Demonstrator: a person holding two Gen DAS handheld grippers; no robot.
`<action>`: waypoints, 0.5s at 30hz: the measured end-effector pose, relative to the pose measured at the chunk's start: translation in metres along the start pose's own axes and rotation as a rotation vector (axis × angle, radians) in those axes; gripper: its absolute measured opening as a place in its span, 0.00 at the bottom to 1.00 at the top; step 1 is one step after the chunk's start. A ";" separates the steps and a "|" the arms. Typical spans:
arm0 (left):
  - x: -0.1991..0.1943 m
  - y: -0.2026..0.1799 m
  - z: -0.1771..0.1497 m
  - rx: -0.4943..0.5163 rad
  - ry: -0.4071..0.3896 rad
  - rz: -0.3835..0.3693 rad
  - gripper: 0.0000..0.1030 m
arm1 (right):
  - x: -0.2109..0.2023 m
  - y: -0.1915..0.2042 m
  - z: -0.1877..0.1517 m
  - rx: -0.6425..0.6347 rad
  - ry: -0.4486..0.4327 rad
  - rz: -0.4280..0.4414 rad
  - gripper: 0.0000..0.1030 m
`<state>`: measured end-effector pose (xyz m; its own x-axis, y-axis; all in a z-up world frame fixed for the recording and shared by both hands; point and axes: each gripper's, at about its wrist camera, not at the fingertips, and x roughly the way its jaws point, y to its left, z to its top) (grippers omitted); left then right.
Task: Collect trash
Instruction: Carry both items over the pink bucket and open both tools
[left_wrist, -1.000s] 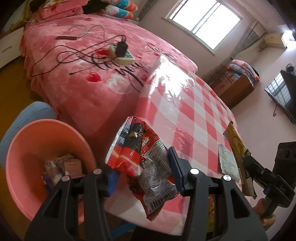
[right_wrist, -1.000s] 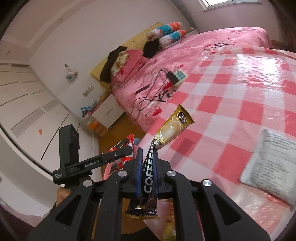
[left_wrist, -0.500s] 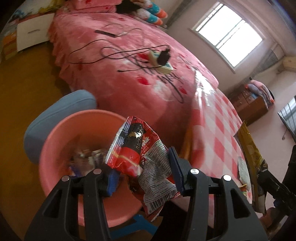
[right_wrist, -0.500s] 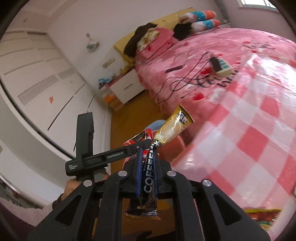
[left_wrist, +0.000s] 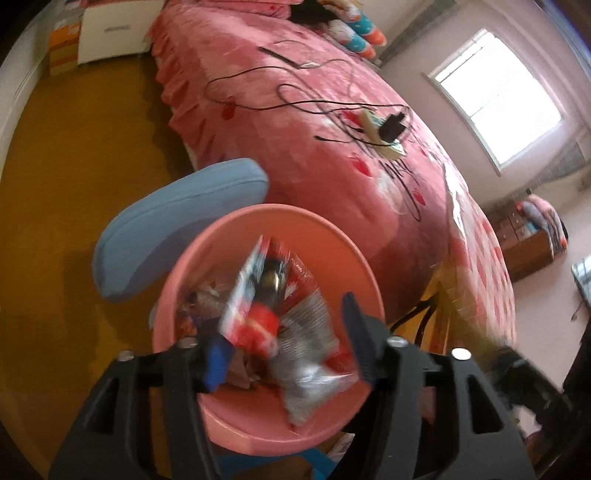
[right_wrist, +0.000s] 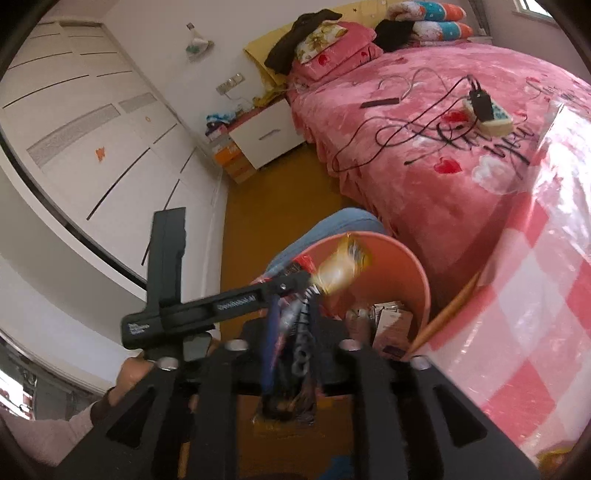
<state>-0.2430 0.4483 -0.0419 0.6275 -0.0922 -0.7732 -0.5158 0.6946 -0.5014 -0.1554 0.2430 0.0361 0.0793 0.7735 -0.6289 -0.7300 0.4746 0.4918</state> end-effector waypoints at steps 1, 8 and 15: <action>0.000 0.004 0.001 -0.013 -0.003 0.003 0.68 | 0.003 -0.002 -0.002 0.010 -0.002 0.002 0.38; 0.001 0.012 0.001 -0.034 -0.009 0.021 0.71 | -0.013 -0.010 -0.010 0.020 -0.056 -0.075 0.68; 0.000 0.003 -0.002 -0.009 -0.011 0.018 0.72 | -0.049 -0.010 -0.014 -0.027 -0.164 -0.195 0.80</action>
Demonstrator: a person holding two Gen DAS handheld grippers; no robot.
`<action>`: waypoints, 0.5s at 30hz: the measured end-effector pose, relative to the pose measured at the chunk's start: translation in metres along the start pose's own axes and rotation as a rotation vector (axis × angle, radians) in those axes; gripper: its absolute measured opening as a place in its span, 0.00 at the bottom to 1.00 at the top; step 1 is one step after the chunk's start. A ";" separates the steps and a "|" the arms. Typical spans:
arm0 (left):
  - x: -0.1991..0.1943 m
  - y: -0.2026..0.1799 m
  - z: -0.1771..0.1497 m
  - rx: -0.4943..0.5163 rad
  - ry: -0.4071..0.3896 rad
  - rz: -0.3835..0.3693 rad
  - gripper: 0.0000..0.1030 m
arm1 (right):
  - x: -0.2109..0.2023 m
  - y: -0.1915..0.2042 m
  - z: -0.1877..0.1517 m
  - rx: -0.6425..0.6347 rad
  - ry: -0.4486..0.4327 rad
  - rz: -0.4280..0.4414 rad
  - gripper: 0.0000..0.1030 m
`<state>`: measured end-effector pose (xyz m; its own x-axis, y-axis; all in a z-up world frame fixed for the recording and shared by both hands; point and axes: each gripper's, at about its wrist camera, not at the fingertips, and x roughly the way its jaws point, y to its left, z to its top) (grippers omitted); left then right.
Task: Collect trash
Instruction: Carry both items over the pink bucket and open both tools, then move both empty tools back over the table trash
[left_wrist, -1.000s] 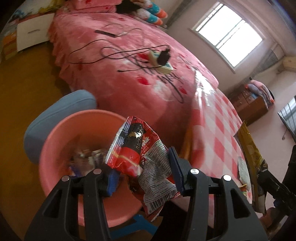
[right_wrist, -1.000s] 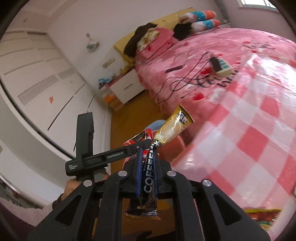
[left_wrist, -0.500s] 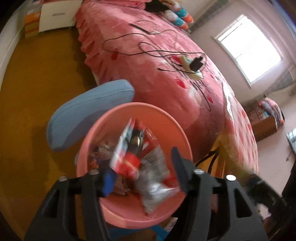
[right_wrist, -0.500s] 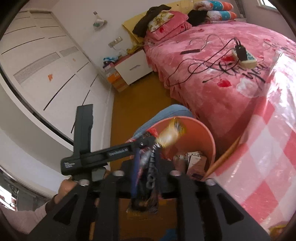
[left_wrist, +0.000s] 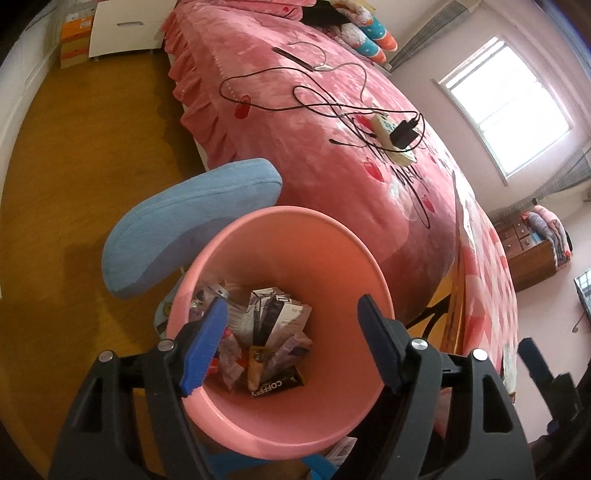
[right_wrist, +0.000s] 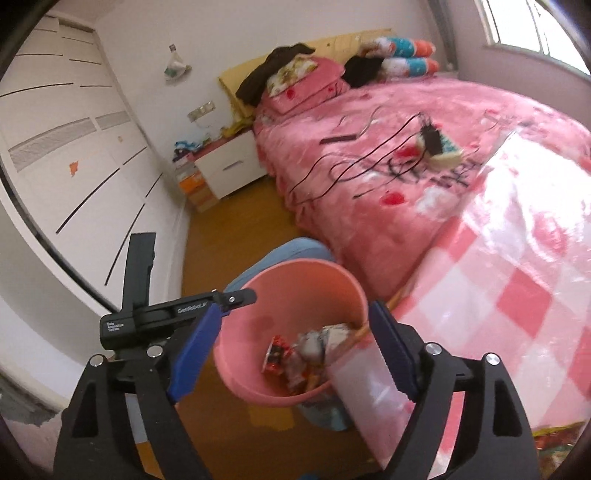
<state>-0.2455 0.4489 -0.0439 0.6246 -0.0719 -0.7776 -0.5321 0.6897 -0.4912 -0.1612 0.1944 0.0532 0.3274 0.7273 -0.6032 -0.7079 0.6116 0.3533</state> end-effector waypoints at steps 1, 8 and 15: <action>0.000 -0.003 -0.001 0.005 0.000 -0.003 0.72 | -0.004 -0.001 0.000 -0.002 -0.008 -0.010 0.80; 0.000 -0.024 -0.005 0.048 0.008 -0.025 0.72 | -0.027 -0.020 -0.006 0.024 -0.054 -0.072 0.83; 0.004 -0.057 -0.014 0.118 0.036 -0.060 0.72 | -0.047 -0.042 -0.010 0.080 -0.077 -0.104 0.87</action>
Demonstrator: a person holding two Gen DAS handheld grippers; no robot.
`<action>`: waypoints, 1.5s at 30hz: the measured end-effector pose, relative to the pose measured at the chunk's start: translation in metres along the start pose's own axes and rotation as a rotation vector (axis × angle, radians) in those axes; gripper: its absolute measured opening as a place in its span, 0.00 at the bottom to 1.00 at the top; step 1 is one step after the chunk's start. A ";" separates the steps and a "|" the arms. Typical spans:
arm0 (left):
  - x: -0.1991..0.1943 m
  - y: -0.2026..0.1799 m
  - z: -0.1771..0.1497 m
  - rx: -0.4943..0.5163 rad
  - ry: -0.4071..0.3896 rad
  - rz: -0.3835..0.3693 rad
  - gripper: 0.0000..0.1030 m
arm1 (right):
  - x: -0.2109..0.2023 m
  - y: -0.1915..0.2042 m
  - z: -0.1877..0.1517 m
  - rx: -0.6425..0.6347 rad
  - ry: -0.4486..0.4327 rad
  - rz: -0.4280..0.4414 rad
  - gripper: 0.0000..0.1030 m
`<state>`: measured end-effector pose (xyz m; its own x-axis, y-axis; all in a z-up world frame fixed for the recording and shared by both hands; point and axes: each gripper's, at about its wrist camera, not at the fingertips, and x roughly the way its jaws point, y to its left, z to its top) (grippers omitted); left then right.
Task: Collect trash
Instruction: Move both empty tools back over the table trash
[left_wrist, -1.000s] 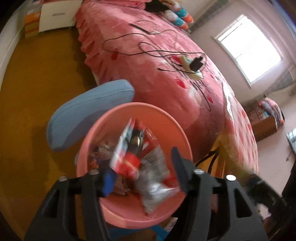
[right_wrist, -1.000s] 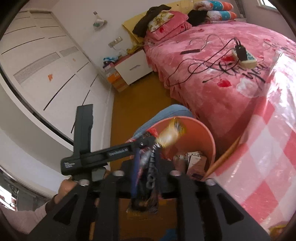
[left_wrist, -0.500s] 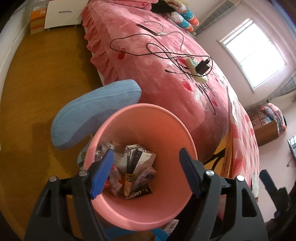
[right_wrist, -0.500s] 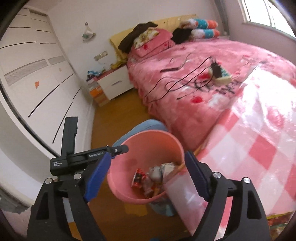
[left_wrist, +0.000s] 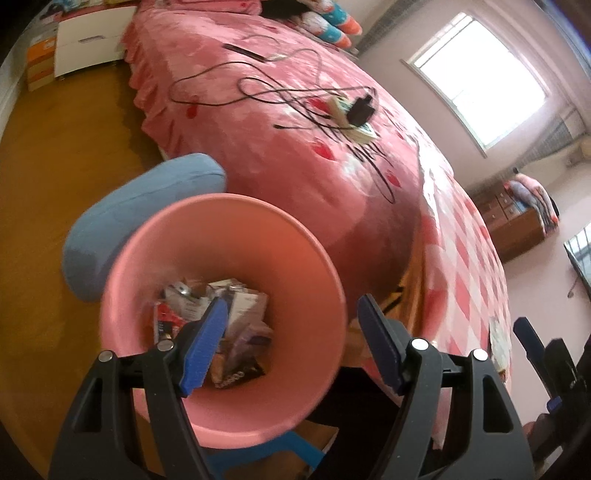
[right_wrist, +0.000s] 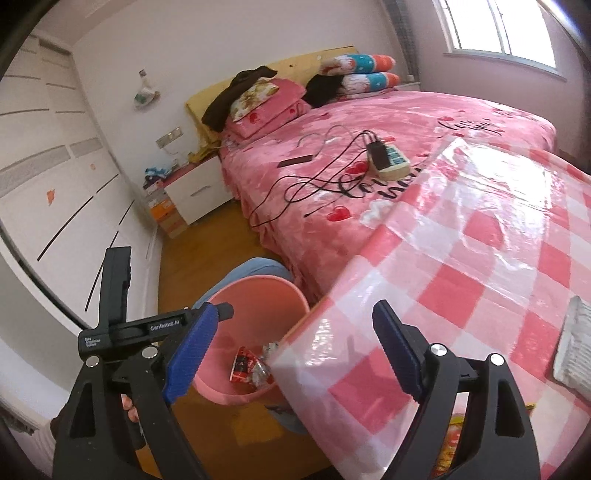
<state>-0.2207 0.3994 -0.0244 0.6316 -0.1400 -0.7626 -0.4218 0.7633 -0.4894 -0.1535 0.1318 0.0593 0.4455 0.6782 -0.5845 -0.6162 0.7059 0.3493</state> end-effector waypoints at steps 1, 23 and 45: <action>0.001 -0.007 -0.001 0.013 0.004 -0.005 0.72 | -0.004 -0.003 0.000 0.005 -0.006 -0.004 0.89; 0.007 -0.113 -0.027 0.192 0.055 -0.057 0.72 | -0.060 -0.042 -0.005 0.006 -0.097 -0.070 0.89; 0.017 -0.186 -0.061 0.330 0.110 -0.063 0.73 | -0.097 -0.091 -0.015 0.056 -0.147 -0.127 0.89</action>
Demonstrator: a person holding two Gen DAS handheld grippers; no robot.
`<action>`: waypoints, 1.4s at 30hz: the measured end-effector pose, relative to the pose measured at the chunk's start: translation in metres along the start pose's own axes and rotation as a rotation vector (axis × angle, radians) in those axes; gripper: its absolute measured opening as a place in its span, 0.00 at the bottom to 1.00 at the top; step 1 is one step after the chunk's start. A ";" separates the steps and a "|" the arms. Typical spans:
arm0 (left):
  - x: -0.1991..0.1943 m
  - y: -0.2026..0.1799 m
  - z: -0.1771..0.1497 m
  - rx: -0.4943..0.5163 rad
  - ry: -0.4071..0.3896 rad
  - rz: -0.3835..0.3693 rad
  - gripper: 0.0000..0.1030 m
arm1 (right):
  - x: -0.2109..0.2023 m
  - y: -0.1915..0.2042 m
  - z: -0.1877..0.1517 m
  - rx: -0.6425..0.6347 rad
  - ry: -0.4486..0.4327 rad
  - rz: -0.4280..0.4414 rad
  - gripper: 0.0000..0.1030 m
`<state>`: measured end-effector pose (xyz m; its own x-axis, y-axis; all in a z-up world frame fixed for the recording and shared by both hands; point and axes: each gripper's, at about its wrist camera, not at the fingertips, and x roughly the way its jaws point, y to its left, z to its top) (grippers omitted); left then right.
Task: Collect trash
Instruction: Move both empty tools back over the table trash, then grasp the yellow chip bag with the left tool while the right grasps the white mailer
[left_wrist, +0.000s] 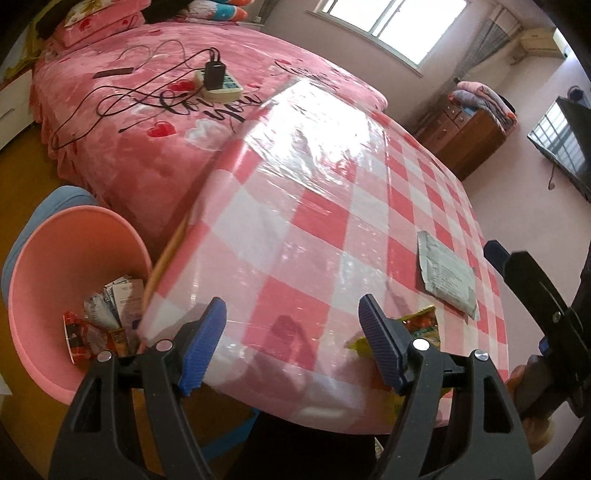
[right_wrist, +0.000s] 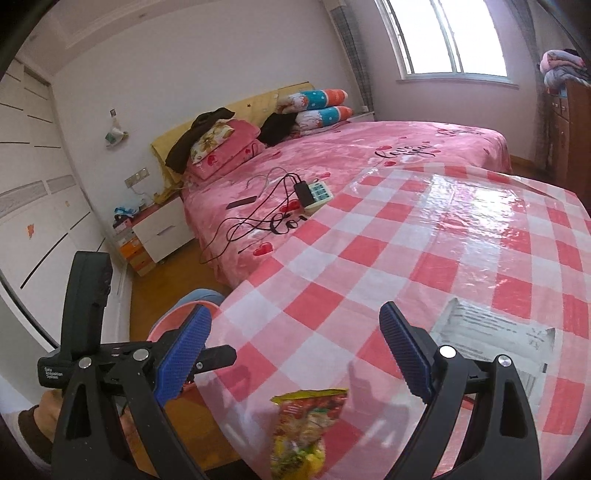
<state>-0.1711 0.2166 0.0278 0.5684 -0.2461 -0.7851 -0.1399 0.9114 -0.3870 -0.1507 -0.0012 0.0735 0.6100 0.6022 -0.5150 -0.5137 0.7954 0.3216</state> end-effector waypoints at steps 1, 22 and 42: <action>0.000 -0.003 -0.001 0.004 0.002 0.000 0.73 | -0.001 -0.003 0.000 0.000 0.001 -0.003 0.89; 0.018 -0.065 -0.019 0.119 0.076 -0.028 0.73 | -0.028 -0.076 0.002 0.036 -0.022 -0.141 0.89; 0.038 -0.095 -0.043 0.158 0.184 -0.045 0.77 | -0.030 -0.191 -0.019 0.246 0.100 -0.227 0.89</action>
<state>-0.1711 0.1067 0.0139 0.4121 -0.3303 -0.8492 0.0193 0.9349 -0.3543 -0.0821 -0.1720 0.0128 0.6234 0.4079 -0.6671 -0.2034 0.9084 0.3653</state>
